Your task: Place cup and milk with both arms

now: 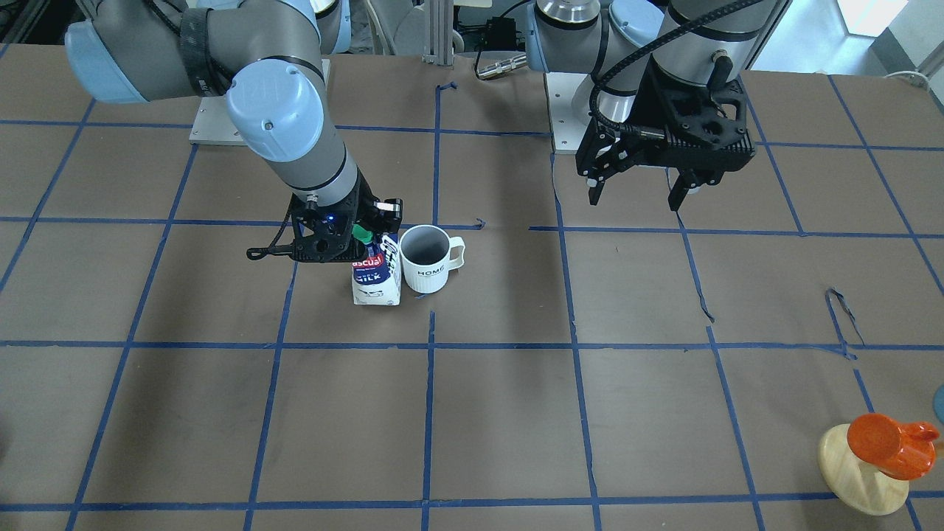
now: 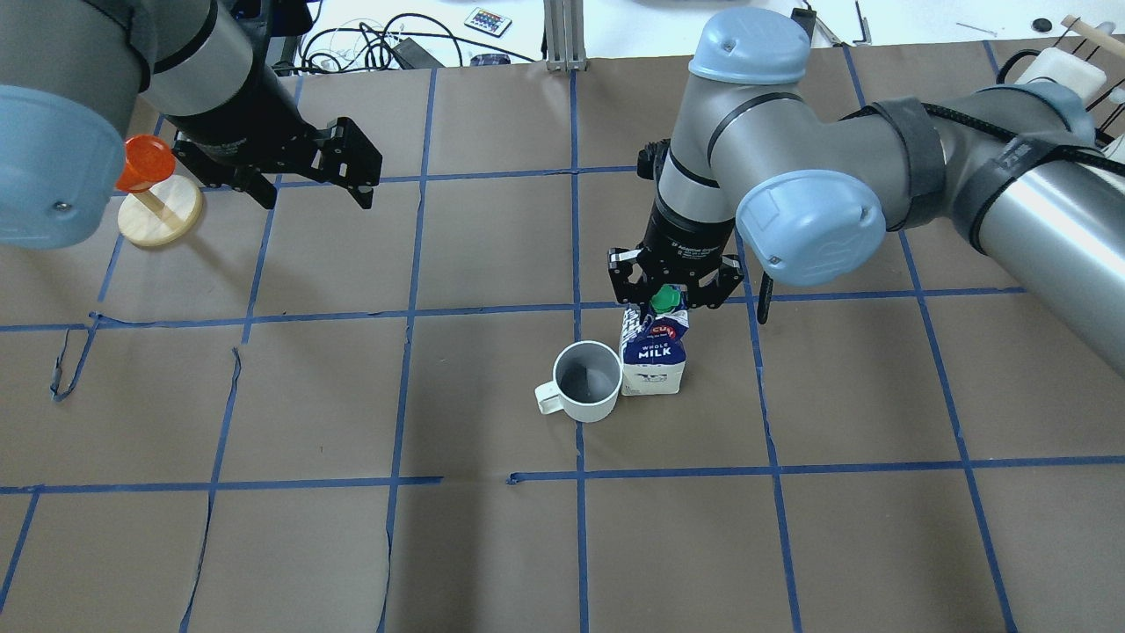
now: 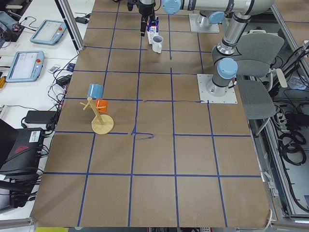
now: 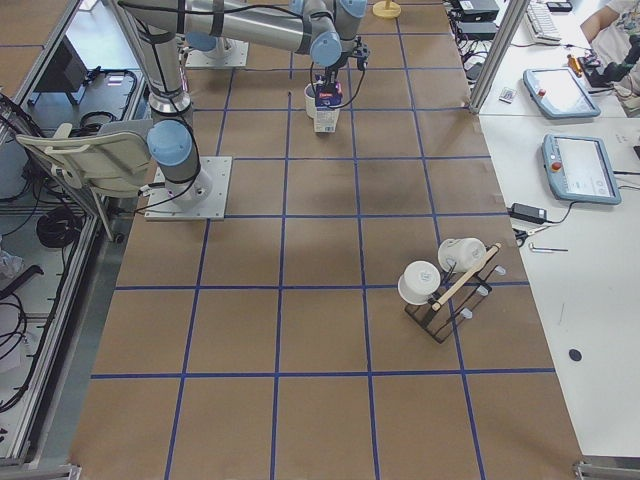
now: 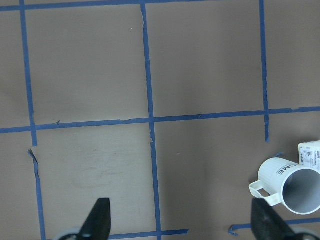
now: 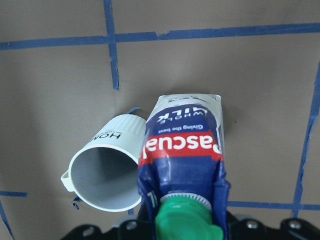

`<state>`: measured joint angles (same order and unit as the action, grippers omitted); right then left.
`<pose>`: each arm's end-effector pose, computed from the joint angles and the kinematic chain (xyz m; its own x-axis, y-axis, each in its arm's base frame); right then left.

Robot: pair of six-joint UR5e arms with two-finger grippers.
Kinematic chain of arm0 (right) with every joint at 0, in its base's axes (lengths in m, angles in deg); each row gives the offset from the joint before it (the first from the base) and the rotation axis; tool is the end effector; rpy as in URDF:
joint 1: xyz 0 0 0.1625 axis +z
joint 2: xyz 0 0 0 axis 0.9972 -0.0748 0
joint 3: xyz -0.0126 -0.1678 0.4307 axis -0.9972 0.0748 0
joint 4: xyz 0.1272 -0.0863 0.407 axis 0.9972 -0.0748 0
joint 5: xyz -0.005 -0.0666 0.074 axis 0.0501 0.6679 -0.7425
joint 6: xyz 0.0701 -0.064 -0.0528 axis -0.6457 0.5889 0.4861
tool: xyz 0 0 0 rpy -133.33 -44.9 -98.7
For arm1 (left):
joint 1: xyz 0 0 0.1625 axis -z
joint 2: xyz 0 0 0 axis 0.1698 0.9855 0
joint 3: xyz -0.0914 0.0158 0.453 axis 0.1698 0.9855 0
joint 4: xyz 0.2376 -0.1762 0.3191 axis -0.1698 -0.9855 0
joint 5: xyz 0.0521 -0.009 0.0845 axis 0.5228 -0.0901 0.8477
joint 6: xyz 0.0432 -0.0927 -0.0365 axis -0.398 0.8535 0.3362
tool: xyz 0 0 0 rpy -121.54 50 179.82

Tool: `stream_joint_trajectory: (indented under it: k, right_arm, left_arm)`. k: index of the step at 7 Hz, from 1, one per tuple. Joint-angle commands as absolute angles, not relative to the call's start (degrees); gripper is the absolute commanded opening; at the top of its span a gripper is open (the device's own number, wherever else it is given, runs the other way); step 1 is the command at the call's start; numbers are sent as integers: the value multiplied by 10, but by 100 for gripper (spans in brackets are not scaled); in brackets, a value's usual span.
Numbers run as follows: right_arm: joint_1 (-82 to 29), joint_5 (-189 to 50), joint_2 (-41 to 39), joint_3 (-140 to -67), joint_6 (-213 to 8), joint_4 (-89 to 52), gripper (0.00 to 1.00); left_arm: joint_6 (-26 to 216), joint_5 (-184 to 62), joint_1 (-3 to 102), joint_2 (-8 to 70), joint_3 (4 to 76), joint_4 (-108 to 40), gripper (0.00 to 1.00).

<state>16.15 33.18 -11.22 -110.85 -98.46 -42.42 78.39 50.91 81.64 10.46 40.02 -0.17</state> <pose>0.2626 -0.5078 0.3526 -0.9897 0.0436 -0.1364 0.0162 0.9805 0.1958 -0.1456 -0.5145 0.5292 -0.9984 0.0566 -0.0082 0.0572 0.9903 -0.1270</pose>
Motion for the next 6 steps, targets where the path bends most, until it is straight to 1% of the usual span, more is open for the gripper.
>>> stream_joint_trajectory:
  k: [1, 3, 4, 6]
  right_arm:
    - [162, 332, -111, -1112, -987, -428, 54]
    - [161, 335, -112, -1108, -989, -430, 100]
    - [160, 341, -118, -1098, -988, -430, 100]
    - [148, 353, -132, -1047, -984, -410, 100]
  left_arm:
    - [783, 514, 818, 107, 397, -2, 100]
    - [784, 514, 820, 106, 400, -2, 100]
    - [784, 514, 820, 105, 401, -2, 100]
    - [784, 515, 820, 105, 402, -2, 100]
